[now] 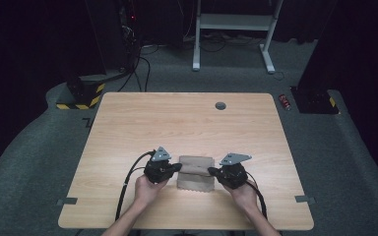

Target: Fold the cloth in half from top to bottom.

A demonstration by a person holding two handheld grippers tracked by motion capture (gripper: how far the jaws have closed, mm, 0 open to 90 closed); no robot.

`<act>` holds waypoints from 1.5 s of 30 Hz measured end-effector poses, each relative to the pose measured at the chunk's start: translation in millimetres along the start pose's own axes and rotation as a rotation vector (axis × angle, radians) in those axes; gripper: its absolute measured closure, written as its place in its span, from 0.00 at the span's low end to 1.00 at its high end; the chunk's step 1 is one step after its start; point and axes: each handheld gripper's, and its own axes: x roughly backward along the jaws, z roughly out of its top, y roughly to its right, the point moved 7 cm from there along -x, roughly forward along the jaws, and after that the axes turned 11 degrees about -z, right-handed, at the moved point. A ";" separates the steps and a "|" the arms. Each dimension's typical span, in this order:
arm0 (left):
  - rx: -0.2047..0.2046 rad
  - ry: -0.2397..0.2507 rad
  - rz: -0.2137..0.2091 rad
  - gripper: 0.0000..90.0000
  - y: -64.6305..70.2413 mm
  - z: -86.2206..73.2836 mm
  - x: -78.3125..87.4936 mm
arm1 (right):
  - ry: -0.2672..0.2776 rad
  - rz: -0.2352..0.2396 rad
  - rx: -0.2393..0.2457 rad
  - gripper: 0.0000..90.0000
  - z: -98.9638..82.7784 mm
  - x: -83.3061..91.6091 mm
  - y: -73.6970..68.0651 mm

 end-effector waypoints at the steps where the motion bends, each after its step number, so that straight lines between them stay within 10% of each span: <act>1: 0.008 -0.001 -0.003 0.99 1.2 -1.1 -0.6 | -0.002 -0.001 -0.001 0.99 -0.9 -0.1 -0.1; 45: 0.037 -0.061 -0.040 0.99 12.7 -33.8 -8.4 | -0.037 0.038 -0.022 0.96 -32.7 -4.0 -15.8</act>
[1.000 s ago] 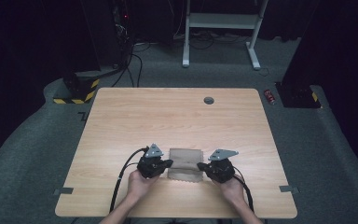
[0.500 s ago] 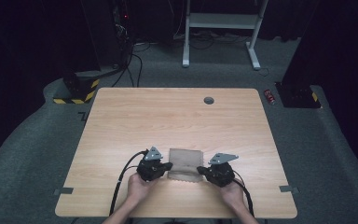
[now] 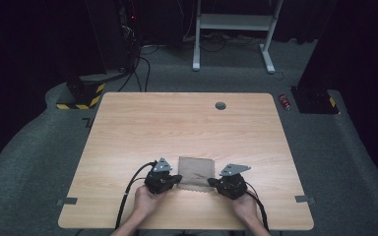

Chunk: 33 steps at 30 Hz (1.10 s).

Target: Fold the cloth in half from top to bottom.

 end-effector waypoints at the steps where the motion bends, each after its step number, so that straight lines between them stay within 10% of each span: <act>1: 0.007 -0.005 -0.002 0.99 -0.4 -0.6 -0.1 | -0.003 0.005 -0.003 0.95 -0.2 0.2 -0.8; 12: 0.023 0.059 -0.021 0.82 0.7 14.8 13.3 | 0.028 0.044 -0.067 0.85 5.6 14.3 1.4; 33: -0.056 -0.071 0.072 0.68 3.9 -10.8 2.4 | -0.042 -0.088 0.074 0.76 -10.2 0.6 -8.2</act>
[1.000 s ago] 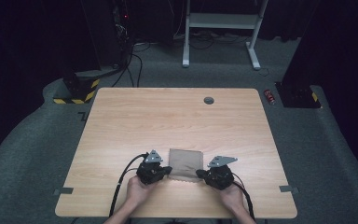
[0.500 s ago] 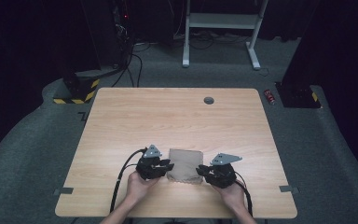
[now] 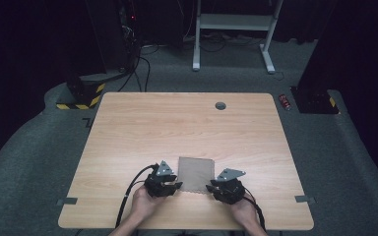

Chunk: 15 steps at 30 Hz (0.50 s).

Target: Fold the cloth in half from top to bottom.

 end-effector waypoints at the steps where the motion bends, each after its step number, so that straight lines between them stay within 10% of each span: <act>1: -0.005 -0.007 0.001 0.68 1.0 -1.2 0.9 | -0.002 -0.004 0.003 0.76 -0.6 0.8 -0.1; 6: -0.021 -0.015 -0.009 0.65 1.9 -4.9 6.8 | -0.011 -0.003 -0.008 0.74 1.6 1.9 6.9; 15: 0.096 0.056 0.000 0.57 -24.8 28.7 4.8 | 0.034 -0.082 -0.171 0.70 34.0 -9.9 50.0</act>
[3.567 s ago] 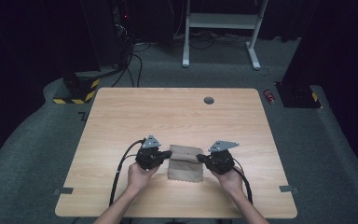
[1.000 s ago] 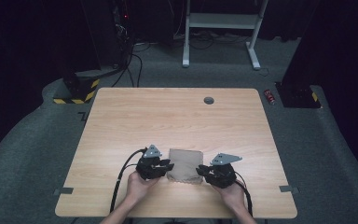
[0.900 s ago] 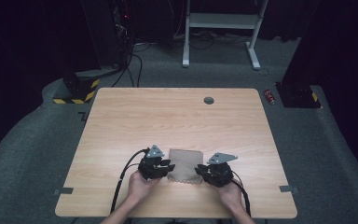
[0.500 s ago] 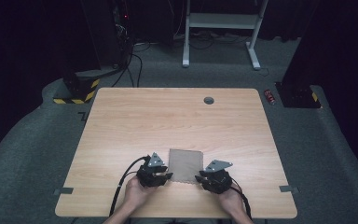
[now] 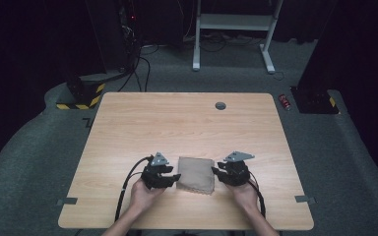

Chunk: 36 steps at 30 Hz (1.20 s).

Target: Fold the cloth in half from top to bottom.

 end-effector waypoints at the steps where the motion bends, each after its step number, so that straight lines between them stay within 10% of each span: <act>1: 0.017 0.001 -0.010 0.55 -2.2 3.2 -2.0 | -0.003 -0.008 -0.009 0.70 3.7 -5.0 2.6; 11: 0.105 0.030 0.114 0.54 -37.5 25.8 -19.9 | -0.075 -0.019 -0.034 0.75 12.1 -41.4 8.8; 15: 0.101 -0.038 0.123 0.57 -44.7 26.4 -33.1 | -0.091 -0.002 -0.013 0.86 13.0 -46.2 7.1; 25: 0.023 -0.099 0.112 0.98 -42.0 33.5 -39.2 | -0.099 -0.018 0.049 0.99 22.3 -51.3 5.3; 36: 0.098 0.004 0.135 0.99 -71.7 45.8 -37.9 | -0.069 -0.075 0.050 0.99 51.1 -68.3 12.1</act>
